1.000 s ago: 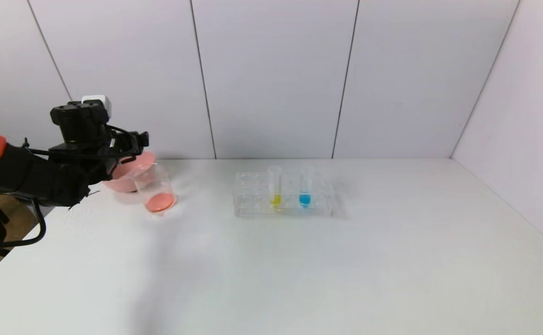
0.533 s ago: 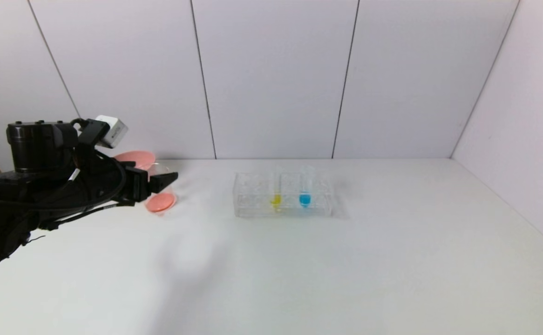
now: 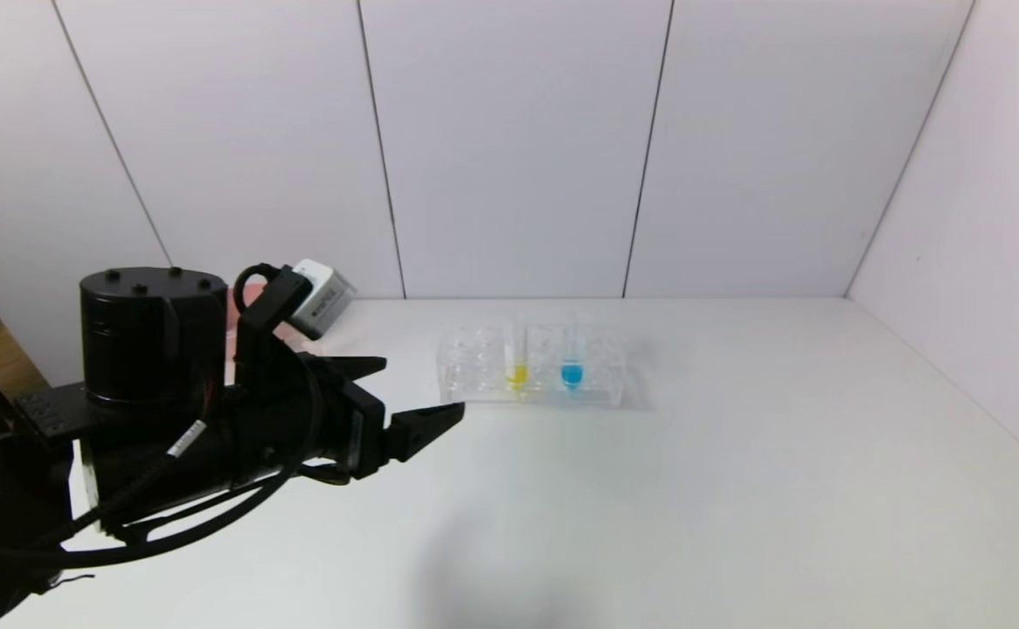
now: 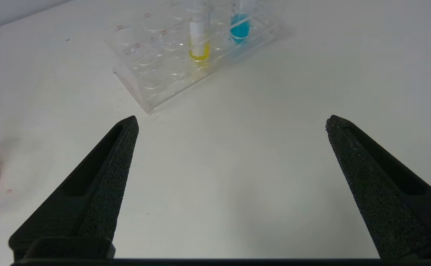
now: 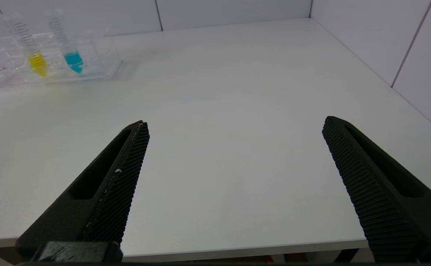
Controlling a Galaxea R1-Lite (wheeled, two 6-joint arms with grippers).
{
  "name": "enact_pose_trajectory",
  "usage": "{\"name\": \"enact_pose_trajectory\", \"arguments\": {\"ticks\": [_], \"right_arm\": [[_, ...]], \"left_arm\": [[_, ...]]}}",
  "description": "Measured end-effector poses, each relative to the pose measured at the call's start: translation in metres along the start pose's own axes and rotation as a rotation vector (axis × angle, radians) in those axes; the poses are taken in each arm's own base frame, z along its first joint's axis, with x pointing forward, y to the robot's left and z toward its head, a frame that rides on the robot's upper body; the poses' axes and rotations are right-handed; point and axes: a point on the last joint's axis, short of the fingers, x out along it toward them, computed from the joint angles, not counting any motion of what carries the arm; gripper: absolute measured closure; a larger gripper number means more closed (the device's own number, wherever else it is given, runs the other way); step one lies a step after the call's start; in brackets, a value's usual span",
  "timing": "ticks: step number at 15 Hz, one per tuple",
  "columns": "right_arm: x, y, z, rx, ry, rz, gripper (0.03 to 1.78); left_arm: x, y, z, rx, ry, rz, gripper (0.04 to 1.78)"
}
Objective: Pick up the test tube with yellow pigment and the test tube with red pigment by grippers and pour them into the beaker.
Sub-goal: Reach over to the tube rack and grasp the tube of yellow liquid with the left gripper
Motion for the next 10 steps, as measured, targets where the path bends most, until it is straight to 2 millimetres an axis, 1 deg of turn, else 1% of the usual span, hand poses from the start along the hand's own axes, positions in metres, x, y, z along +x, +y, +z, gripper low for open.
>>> {"name": "enact_pose_trajectory", "arguments": {"ticks": [2, 3, 7, 10], "right_arm": [[0.0, 0.0, 0.0, 0.0, 0.0, 0.0, 0.1], [0.0, 0.0, 0.0, 0.0, 0.0, 0.0, 0.1], [0.0, 0.0, 0.0, 0.0, 0.0, 0.0, 0.1], [0.0, 0.0, 0.0, 0.0, 0.0, 0.0, 0.1]], "left_arm": [[0.015, -0.023, 0.001, -0.023, -0.052, 0.029, 0.06], [0.025, -0.031, -0.001, -0.021, -0.073, 0.063, 0.06], [0.074, -0.058, -0.013, -0.012, -0.126, 0.276, 0.06], [0.111, -0.074, -0.018, -0.012, -0.148, 0.426, 0.06]]}}
